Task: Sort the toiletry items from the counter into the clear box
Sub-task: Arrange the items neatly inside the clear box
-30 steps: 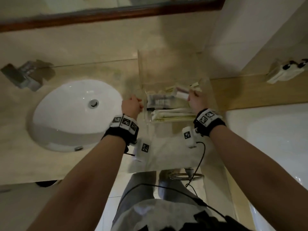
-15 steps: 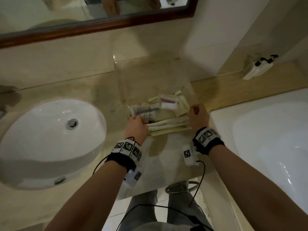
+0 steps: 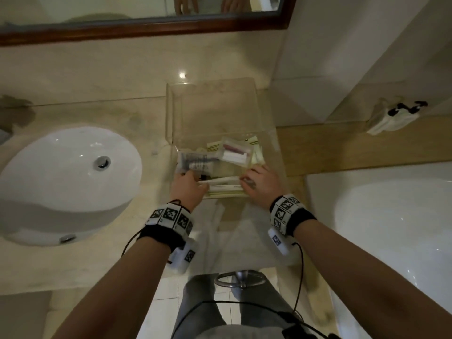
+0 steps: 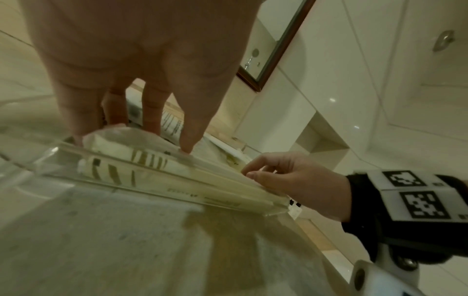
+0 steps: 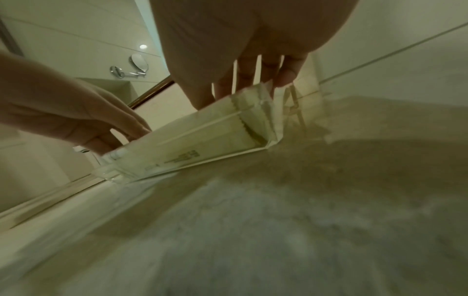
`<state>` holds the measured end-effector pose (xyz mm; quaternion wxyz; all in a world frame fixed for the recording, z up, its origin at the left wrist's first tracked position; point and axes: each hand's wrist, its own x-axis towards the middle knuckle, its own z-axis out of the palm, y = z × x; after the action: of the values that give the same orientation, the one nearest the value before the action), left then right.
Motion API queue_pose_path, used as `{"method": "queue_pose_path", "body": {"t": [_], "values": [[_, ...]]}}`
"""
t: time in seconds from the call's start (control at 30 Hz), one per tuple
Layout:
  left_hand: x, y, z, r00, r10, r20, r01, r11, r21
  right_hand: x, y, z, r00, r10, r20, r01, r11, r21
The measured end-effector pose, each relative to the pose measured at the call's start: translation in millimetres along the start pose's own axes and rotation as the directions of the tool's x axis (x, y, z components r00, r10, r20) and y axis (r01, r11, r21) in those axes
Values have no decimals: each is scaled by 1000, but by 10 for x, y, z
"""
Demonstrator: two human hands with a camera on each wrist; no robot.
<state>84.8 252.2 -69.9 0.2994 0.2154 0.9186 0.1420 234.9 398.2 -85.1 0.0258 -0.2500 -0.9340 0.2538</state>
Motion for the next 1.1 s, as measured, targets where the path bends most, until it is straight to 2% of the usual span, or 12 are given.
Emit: {"method": "queue_pose_path", "body": {"t": [0.27, 0.4, 0.47, 0.6, 0.67, 0.83, 1.0, 1.1], "values": [[-53, 51, 38, 996, -72, -54, 63, 987, -151, -46, -15, 109, 992, 123, -5, -122, 988, 91], [-76, -30, 35, 993, -63, -98, 41, 976, -213, -21, -9, 126, 976, 200, -88, -178, 962, 205], [-85, -62, 38, 993, -82, -88, 65, 981, -181, -33, -3, 123, 978, 182, -98, -157, 962, 222], [-107, -53, 35, 997, -67, -43, 61, 991, -118, -75, -6, 133, 995, 92, 28, -94, 994, 60], [-89, -65, 41, 997, -56, -50, 50, 991, -127, -67, -14, 129, 995, 89, 42, -90, 995, 30], [-50, -56, 44, 997, -72, -38, 66, 988, -137, -45, -31, 124, 993, 115, 38, -116, 993, 29], [-30, -49, 23, 998, -54, -7, 53, 991, -124, -31, -68, 119, 988, 155, 8, -155, 983, 99], [-55, -89, -21, 1000, -7, -2, 6, 991, -134, -31, -91, 96, 990, 127, 58, -130, 990, 56]]}}
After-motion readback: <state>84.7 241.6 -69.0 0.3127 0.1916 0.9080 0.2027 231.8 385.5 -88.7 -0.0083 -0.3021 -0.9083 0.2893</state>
